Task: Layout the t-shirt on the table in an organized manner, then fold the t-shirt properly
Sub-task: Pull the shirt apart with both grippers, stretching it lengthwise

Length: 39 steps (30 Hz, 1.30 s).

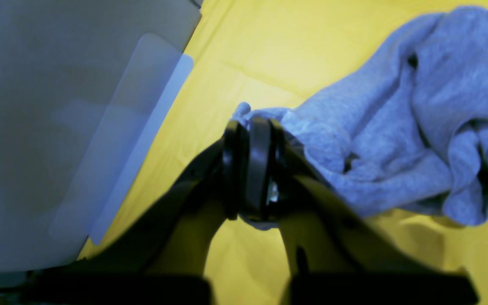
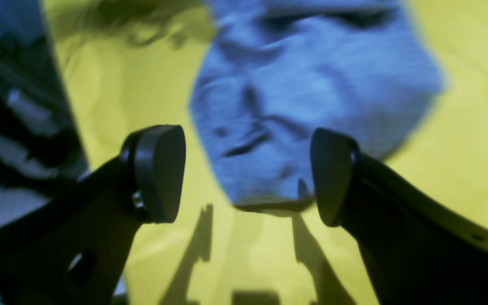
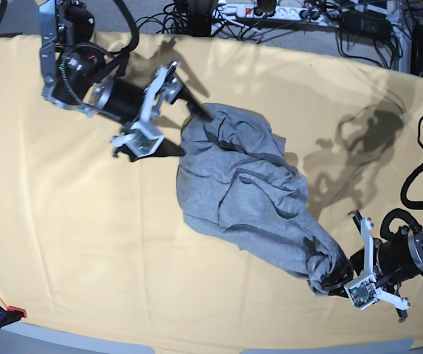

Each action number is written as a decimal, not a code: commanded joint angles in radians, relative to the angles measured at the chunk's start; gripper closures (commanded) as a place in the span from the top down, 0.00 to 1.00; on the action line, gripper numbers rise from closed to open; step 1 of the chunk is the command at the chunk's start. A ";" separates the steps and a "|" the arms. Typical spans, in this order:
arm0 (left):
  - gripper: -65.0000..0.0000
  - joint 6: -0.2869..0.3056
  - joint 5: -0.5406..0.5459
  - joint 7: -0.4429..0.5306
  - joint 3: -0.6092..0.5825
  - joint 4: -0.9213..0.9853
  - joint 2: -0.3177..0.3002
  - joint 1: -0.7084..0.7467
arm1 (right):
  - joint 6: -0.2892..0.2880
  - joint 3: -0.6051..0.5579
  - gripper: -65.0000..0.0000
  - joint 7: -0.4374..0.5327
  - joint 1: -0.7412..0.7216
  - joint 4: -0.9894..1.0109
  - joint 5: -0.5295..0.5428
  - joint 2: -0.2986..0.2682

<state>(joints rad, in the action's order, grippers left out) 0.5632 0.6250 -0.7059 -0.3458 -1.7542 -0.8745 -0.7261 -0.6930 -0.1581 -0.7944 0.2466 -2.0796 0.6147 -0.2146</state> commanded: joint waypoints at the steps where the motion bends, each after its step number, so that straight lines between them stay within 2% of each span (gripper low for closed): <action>1: 0.00 -0.014 0.005 0.024 0.015 -0.011 -0.012 -0.033 | -0.005 -0.027 0.73 0.024 -0.009 -0.001 -0.012 0.008; 3: 0.00 -0.014 0.001 0.025 0.015 -0.011 -0.012 -0.033 | -0.005 -0.080 0.73 0.043 -0.014 0.026 -0.091 0.024; 4: 0.00 -0.014 -0.002 0.024 0.015 -0.011 -0.012 -0.033 | 0.045 -0.098 0.73 0.064 -0.018 0.039 -0.146 0.027; 6: 0.00 -0.014 -0.014 0.025 0.015 -0.011 -0.012 -0.033 | 0.188 -0.118 0.73 0.084 -0.034 0.064 -0.239 0.029; 8: 0.00 -0.015 -0.014 0.025 0.015 -0.011 -0.012 -0.034 | 0.265 -0.119 0.73 0.087 -0.048 0.087 -0.242 0.029; 11: 0.00 -0.015 -0.014 0.024 0.015 -0.010 -0.012 -0.033 | 0.304 -0.119 0.73 0.084 -0.049 0.109 -0.204 0.051; 15: 0.00 -0.014 -0.014 0.024 0.015 -0.010 -0.013 -0.033 | 0.427 -0.119 0.73 0.074 -0.048 0.140 -0.299 0.095; 17: 0.00 -0.014 -0.014 0.024 0.015 -0.010 -0.012 -0.033 | 0.422 -0.119 0.73 0.074 -0.047 0.169 -0.279 0.114; 19: 0.00 -0.015 -0.014 0.024 0.015 -0.010 -0.012 -0.033 | 0.362 -0.119 0.69 0.075 -0.048 0.211 -0.241 0.139; 20: 0.00 -0.015 -0.014 0.024 0.015 -0.010 -0.013 -0.033 | 0.334 -0.119 0.60 0.076 -0.048 0.232 -0.250 0.154; 21: 0.00 -0.015 -0.015 0.021 0.015 -0.010 -0.014 -0.033 | 0.306 -0.119 0.45 0.076 -0.050 0.248 -0.272 0.165; 23: 0.00 -0.015 -0.014 0.023 0.015 -0.008 -0.024 -0.034 | 0.230 -0.119 0.07 0.075 -0.066 0.257 -0.351 0.169; 24: 0.00 -0.018 -0.018 0.026 0.015 -0.006 -0.029 -0.034 | 0.197 -0.119 0.00 0.074 -0.083 0.254 -0.383 0.161; 25: 0.00 -0.022 -0.023 0.026 0.015 -0.004 -0.031 -0.035 | 0.185 -0.117 0.00 0.076 -0.105 0.251 -0.411 0.147; 27: 0.00 -0.038 -0.022 0.025 0.015 -0.004 -0.033 -0.036 | 0.209 -0.113 0.00 0.074 -0.158 0.232 -0.460 0.113; 33: 0.00 -0.045 -0.023 0.024 0.015 -0.004 -0.067 -0.033 | 0.343 -0.065 0.00 0.039 -0.264 0.081 -0.647 -0.009; 39: 0.00 -0.045 -0.021 0.025 0.015 0.028 -0.076 -0.031 | 0.484 0.046 0.00 0.031 -0.314 0.011 -0.790 -0.140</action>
<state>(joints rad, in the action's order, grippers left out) 0.5327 0.6075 -0.6975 -0.3470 -1.7203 -0.9318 -0.7258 -0.2279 -0.1230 -0.7753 -0.0486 -2.0502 -0.1509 -0.3439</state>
